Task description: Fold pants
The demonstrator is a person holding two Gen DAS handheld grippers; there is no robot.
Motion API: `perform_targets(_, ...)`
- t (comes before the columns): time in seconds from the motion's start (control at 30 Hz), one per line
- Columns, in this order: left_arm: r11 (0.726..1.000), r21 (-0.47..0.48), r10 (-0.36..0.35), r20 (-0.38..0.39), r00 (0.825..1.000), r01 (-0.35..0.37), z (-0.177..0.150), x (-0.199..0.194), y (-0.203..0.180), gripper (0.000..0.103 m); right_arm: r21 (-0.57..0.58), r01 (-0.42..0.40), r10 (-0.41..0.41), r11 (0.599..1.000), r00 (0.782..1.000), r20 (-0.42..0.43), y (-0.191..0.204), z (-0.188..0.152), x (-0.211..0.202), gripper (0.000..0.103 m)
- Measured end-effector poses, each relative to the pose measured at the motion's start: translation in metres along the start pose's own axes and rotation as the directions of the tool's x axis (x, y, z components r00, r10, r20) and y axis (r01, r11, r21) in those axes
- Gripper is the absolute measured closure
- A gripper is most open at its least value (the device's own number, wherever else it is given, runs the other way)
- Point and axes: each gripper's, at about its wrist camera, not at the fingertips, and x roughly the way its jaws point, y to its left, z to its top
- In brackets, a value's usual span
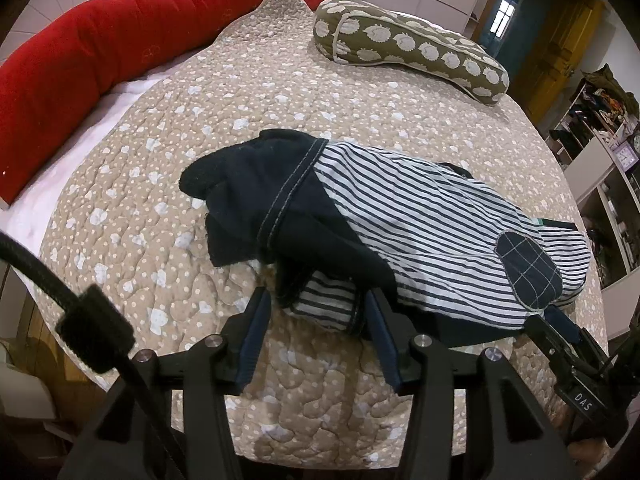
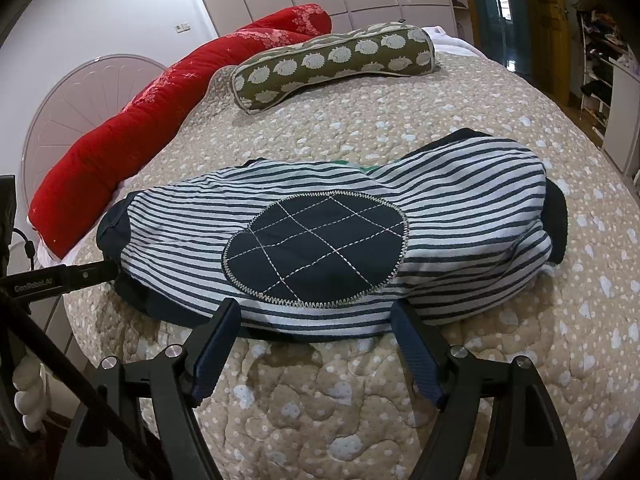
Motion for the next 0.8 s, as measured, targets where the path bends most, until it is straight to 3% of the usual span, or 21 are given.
perform_targets(0.2, 1.000, -0.011, -0.009, 0.001, 1.000, 0.009, -0.001, 0.001, 0.002, 0.055, -0.007, 0.003, -0.003, 1.000, 1.000, 0.001, 0.000, 0.000, -0.001, 0.021)
perform_targets(0.4, 0.978, -0.169, -0.114, 0.048, 0.992, 0.121, 0.013, -0.013, 0.040, 0.054, -0.103, -0.068, 0.073, 0.992, 0.997, 0.040, 0.020, 0.011, -0.014, 0.021)
perform_targets(0.53, 0.960, -0.232, -0.150, 0.056, 0.987, 0.159, 0.013, -0.015, 0.058, 0.053, -0.237, -0.152, 0.159, 0.959, 0.987, 0.009, 0.056, 0.016, -0.002, 0.021)
perform_targets(0.7, 0.912, -0.302, -0.276, 0.050, 0.960, 0.278, 0.010, -0.011, 0.067, 0.053, -0.401, -0.178, 0.174, 0.899, 0.984, -0.048, 0.100, 0.012, 0.022, 0.022)
perform_targets(0.77, 0.899, -0.314, -0.302, 0.058, 0.952, 0.304, 0.010, -0.011, 0.067, 0.053, -0.457, -0.152, 0.148, 0.876, 0.988, -0.045, 0.114, 0.011, 0.029, 0.039)
perform_targets(0.8, 0.890, -0.322, -0.320, 0.062, 0.945, 0.322, 0.010, -0.012, 0.067, 0.053, -0.477, -0.138, 0.127, 0.868, 0.990, -0.054, 0.119, 0.011, 0.035, 0.063)
